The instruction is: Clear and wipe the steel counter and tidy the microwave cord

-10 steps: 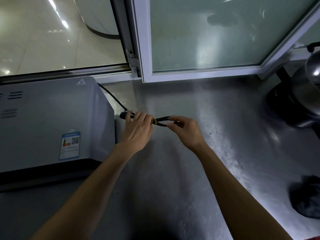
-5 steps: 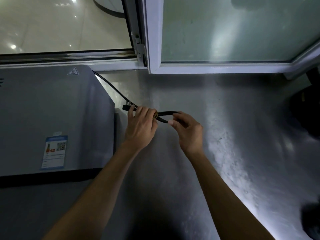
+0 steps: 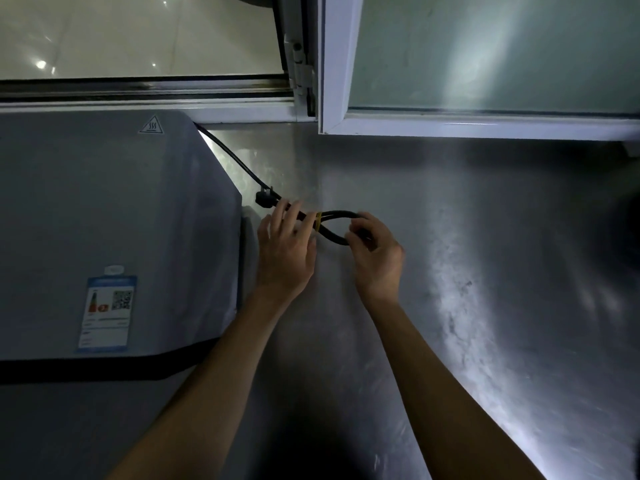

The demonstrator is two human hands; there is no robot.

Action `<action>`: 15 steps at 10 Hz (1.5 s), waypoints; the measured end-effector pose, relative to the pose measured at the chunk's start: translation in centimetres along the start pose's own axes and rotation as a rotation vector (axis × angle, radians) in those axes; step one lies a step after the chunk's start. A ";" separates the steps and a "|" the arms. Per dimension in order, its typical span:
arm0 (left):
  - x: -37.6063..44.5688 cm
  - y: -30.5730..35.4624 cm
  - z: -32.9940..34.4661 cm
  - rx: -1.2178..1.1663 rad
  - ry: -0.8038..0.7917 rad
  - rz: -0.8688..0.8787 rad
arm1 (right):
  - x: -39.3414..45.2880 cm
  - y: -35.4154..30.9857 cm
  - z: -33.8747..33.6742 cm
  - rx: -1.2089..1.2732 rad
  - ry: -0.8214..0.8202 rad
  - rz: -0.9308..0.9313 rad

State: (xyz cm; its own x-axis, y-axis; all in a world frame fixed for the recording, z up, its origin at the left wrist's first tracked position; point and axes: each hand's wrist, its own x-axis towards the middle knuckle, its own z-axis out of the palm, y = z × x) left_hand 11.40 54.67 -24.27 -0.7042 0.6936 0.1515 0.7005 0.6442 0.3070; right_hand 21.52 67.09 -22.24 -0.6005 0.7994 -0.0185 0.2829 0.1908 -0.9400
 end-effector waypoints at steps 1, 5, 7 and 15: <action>-1.1 0.4 0.2 -0.058 0.030 -0.120 | -0.1 0.1 0.4 0.053 -0.013 0.083; 1.5 -1.2 2.3 -0.199 -0.033 -0.197 | 0.0 1.7 3.3 -0.028 -0.073 0.132; 2.7 -2.9 3.1 -0.164 -0.024 -0.236 | 1.4 2.9 5.7 -0.230 -0.135 -0.011; -2.5 -0.1 -2.7 0.026 -0.233 -0.164 | 0.2 -1.8 1.1 -0.807 -0.397 -0.297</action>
